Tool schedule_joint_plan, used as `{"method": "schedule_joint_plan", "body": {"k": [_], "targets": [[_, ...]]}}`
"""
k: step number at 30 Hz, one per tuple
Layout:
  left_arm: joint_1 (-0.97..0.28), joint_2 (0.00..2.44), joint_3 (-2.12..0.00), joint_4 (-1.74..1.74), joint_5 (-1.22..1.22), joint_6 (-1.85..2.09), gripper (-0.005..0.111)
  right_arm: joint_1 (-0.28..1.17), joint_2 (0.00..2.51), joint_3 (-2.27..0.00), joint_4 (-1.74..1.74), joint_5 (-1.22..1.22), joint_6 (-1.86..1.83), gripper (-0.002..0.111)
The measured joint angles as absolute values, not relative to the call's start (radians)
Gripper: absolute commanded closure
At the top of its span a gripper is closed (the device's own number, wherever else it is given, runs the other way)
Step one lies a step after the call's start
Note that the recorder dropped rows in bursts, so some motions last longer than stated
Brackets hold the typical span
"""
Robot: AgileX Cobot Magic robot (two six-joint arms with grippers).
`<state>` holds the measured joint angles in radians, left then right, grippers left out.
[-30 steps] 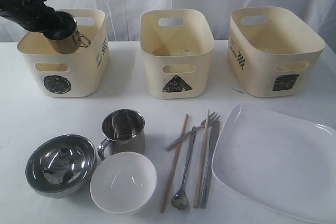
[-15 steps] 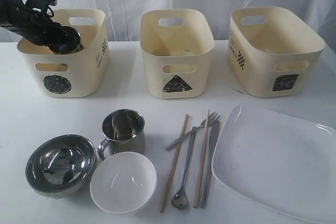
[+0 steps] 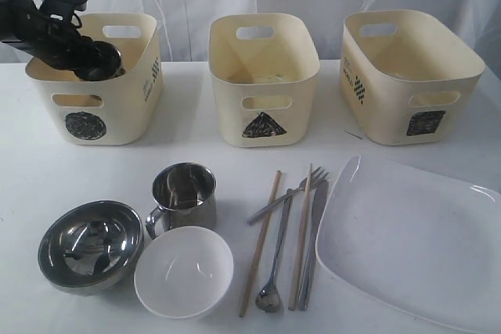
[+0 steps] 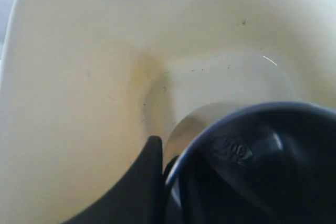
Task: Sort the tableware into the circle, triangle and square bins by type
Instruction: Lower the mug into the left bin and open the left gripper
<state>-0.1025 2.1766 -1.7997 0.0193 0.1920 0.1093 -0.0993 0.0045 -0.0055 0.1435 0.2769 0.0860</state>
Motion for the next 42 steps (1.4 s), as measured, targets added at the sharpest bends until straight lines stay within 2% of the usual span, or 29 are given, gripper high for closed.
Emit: {"method": "schedule_joint_plan", "body": {"k": [13,21,25,34,42], "targets": [[-0.103,2.189,-1.8,0.019,0.192,0.07,0.105,-0.099,0.004,-0.005,0.144,0.277,0.086,0.108],[-0.103,2.189,-1.8,0.019,0.192,0.068,0.068,-0.099,0.004,-0.005,0.144,0.277,0.086,0.108],[-0.103,2.189,-1.8,0.019,0.191,0.066,0.057,-0.099,0.004,-0.005,0.144,0.277,0.086,0.108],[-0.105,2.101,-1.811,-0.009,0.254,0.058,0.057,-0.099,0.004,-0.005,0.144,0.277,0.086,0.108],[-0.106,1.941,-1.811,-0.105,0.516,0.089,0.058,-0.099,0.004,-0.005,0.144,0.277,0.086,0.108]]}}
